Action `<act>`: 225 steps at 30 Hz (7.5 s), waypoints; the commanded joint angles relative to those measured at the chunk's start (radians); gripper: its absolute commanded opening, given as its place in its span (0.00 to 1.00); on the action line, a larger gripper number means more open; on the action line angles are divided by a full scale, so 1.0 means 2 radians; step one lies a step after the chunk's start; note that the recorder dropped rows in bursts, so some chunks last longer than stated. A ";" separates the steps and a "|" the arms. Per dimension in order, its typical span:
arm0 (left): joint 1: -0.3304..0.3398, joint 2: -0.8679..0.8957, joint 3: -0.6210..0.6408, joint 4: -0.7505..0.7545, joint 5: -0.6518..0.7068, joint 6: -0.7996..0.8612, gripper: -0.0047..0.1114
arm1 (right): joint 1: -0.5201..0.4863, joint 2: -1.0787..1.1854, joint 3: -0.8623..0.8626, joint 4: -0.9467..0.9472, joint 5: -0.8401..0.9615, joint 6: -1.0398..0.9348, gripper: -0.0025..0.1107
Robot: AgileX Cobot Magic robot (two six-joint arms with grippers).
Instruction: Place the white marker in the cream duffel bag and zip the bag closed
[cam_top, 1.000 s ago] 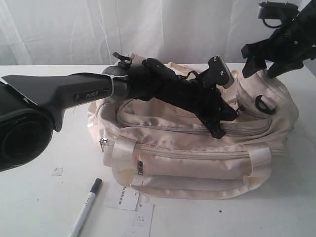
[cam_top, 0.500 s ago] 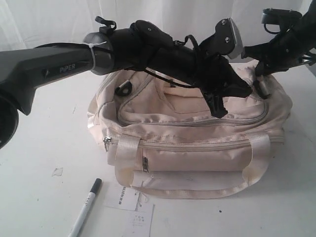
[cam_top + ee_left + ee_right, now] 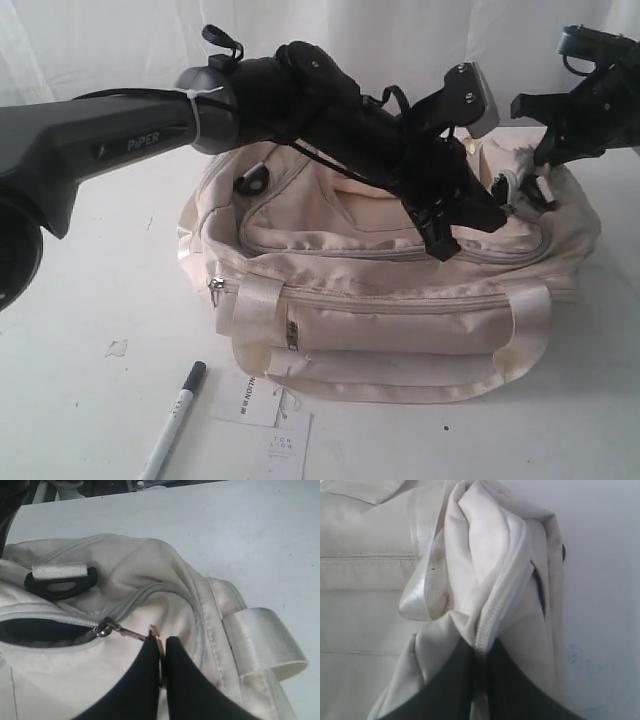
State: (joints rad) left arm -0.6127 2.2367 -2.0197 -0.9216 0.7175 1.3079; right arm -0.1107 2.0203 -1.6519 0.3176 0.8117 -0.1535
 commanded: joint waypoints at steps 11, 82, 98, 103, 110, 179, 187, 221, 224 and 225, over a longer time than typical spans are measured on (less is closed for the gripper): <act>-0.029 -0.013 0.003 0.082 0.192 -0.128 0.04 | -0.036 0.014 -0.001 -0.051 -0.100 -0.013 0.02; 0.001 -0.045 0.003 0.032 0.179 -0.128 0.04 | -0.004 -0.012 0.027 -0.013 0.025 -0.046 0.02; 0.009 -0.046 0.003 0.156 0.216 -0.193 0.04 | -0.089 -0.012 0.027 -0.013 -0.058 -0.025 0.02; 0.047 -0.051 0.003 0.166 0.211 -0.220 0.04 | -0.100 -0.012 0.027 -0.008 -0.053 -0.025 0.02; 0.081 -0.066 0.037 0.020 0.252 -0.162 0.04 | -0.100 -0.012 0.027 0.019 -0.055 -0.048 0.02; 0.041 -0.066 0.103 -0.070 0.183 -0.054 0.04 | 0.033 -0.003 -0.023 -0.086 0.095 0.036 0.02; 0.045 -0.066 0.103 0.021 0.199 -0.115 0.04 | -0.014 -0.003 -0.024 -0.079 0.089 0.036 0.02; 0.061 -0.067 0.103 -0.111 0.194 -0.077 0.04 | 0.002 -0.115 0.049 0.202 0.205 -0.652 0.50; 0.061 -0.067 0.103 -0.116 0.183 -0.077 0.04 | 0.025 -0.129 0.095 0.188 0.205 -0.709 0.50; 0.061 -0.067 0.103 -0.117 0.183 -0.077 0.04 | 0.032 -0.135 0.109 0.179 0.205 -0.727 0.50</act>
State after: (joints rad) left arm -0.4877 2.1173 -1.8215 -1.1222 1.0775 1.1477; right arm -0.0862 1.7844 -1.5075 0.7080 1.2132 -1.4825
